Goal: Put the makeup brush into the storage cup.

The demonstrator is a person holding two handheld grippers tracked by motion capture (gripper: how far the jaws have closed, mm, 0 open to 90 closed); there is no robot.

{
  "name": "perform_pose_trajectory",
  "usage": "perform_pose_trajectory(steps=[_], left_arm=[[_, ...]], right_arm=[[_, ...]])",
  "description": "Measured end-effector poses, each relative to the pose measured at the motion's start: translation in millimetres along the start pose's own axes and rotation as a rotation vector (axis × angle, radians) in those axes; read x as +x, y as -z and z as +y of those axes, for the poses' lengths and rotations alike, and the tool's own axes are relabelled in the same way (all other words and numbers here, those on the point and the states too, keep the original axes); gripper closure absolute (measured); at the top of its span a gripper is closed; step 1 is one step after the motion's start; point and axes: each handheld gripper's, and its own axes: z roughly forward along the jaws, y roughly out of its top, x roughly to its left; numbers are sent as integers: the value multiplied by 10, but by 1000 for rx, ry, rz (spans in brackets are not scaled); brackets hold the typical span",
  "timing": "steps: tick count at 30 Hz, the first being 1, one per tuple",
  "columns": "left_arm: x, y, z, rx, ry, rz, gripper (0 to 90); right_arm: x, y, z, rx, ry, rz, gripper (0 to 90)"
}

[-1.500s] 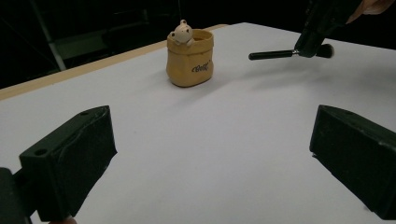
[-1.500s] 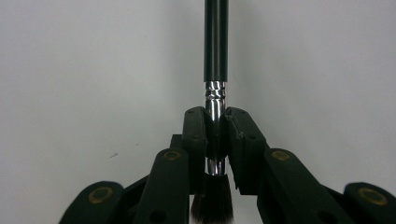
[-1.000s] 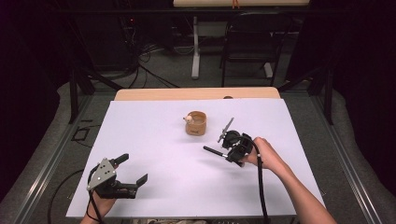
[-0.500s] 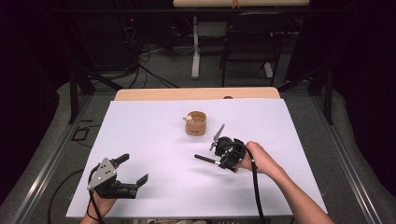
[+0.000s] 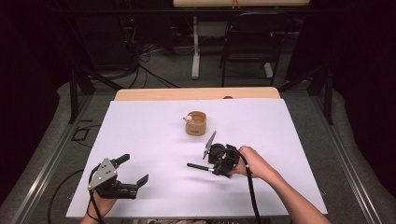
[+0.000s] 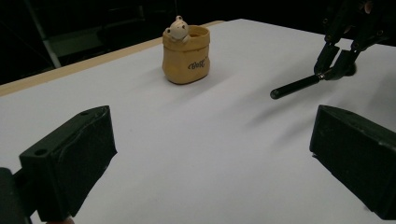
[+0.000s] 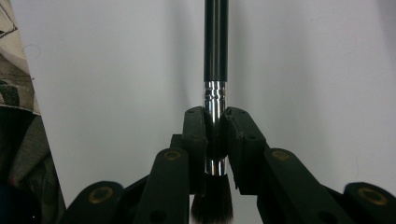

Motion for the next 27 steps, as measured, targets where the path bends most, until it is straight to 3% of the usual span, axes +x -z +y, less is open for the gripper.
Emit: perform_pose_trajectory(steps=[18,27], left_arm=[[-7,-29,-4,25,-2,-23,1],[-28,-78,9,79,-30,-68,4]], right_arm=[[144,-34,76,-1,65,28,780],[181,-45,88,3,88,36,779]])
